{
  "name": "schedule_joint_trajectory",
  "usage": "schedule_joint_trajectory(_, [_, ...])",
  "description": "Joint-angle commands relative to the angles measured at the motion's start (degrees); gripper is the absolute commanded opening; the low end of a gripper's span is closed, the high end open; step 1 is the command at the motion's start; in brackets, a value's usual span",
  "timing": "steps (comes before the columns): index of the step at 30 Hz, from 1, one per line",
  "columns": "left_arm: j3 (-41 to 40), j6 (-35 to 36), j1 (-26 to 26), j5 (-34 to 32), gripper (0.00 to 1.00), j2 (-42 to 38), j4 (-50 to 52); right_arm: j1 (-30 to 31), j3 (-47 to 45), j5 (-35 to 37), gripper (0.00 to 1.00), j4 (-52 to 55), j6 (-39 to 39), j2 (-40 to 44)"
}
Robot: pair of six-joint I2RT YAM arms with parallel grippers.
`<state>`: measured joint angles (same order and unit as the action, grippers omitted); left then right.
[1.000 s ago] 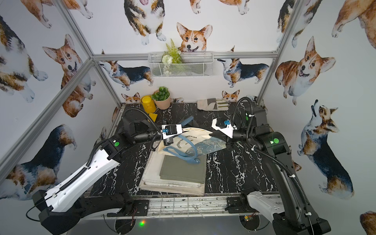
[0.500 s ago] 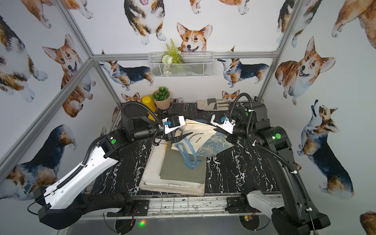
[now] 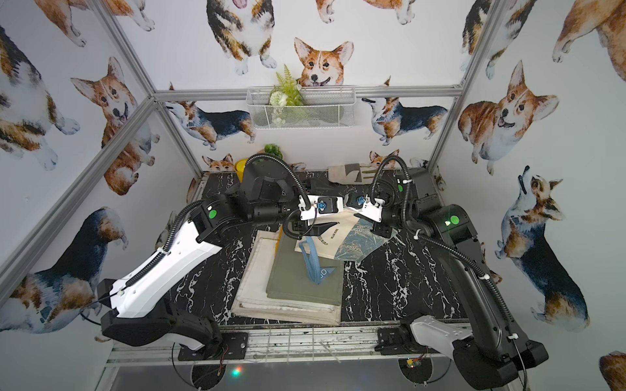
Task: Put away the canvas bag
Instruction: Press the canvas bag.
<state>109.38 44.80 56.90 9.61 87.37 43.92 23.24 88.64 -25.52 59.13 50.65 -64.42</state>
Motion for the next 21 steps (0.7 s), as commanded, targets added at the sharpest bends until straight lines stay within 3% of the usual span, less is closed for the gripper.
schedule_joint_trajectory(1, [0.72,0.06,-0.51,-2.56,0.83,1.62,3.71,0.05,-1.38,-0.58,0.00,-2.87,1.47,2.29])
schedule_joint_trajectory(6, [0.75,-3.36,-2.04,-2.65,0.79,3.72,2.70,0.05,-3.59,-1.96,0.00,-4.60,1.72,3.68])
schedule_joint_trajectory(8, [0.79,-3.98,-2.65,-1.98,0.69,4.16,2.61,0.05,-4.66,-2.36,0.00,-5.62,1.50,4.17])
schedule_joint_trajectory(16, [-5.12,-2.41,-3.31,-1.84,0.00,1.81,1.28,0.06,-6.49,-2.95,0.00,-7.35,-1.75,5.07])
schedule_joint_trajectory(17, [-6.24,-2.02,-3.31,-1.85,0.00,1.09,0.34,0.07,-6.93,-2.58,0.06,-7.61,-2.39,5.31])
schedule_joint_trajectory(21, [-15.17,1.49,-3.34,-1.57,0.00,-4.96,-10.54,-0.18,-8.39,-2.72,0.45,-6.31,-5.33,6.10])
